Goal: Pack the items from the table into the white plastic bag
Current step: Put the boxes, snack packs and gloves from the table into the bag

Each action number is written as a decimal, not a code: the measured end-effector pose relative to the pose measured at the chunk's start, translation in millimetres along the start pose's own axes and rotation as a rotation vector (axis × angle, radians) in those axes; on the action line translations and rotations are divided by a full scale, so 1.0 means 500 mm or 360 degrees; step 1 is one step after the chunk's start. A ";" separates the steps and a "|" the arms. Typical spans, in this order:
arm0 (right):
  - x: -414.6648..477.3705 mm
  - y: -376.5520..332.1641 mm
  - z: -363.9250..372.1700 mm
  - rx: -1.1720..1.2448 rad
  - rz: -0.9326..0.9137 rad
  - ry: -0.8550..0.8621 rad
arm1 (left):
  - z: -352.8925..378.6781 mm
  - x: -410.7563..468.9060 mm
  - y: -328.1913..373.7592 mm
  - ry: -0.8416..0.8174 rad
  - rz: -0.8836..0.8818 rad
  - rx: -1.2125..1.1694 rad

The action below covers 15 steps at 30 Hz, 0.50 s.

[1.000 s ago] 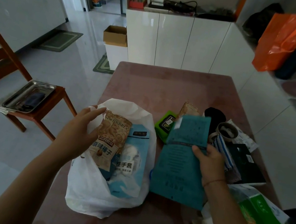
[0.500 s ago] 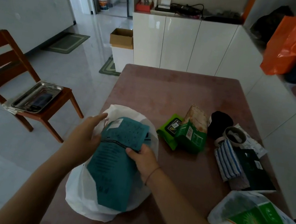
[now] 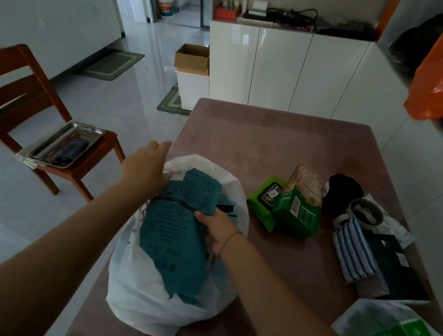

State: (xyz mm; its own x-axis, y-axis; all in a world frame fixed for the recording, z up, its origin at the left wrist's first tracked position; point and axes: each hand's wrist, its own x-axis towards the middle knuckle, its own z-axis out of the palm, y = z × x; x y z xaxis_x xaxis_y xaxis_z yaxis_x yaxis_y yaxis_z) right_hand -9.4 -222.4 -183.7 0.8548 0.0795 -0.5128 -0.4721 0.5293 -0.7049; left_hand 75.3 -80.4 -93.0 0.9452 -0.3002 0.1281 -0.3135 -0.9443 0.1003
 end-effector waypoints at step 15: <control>0.016 -0.011 0.011 -0.0296 0.0077 0.0036 | 0.041 0.117 0.008 -0.0826 0.0369 0.0363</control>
State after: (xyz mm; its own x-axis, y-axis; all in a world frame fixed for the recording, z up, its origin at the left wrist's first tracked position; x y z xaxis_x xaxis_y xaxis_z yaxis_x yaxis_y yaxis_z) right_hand 1.2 -220.1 -181.1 0.8260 0.0810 -0.5579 -0.5462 0.3600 -0.7564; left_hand 131.1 -104.3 -105.3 0.7935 -0.4739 -0.3818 -0.5433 -0.8343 -0.0939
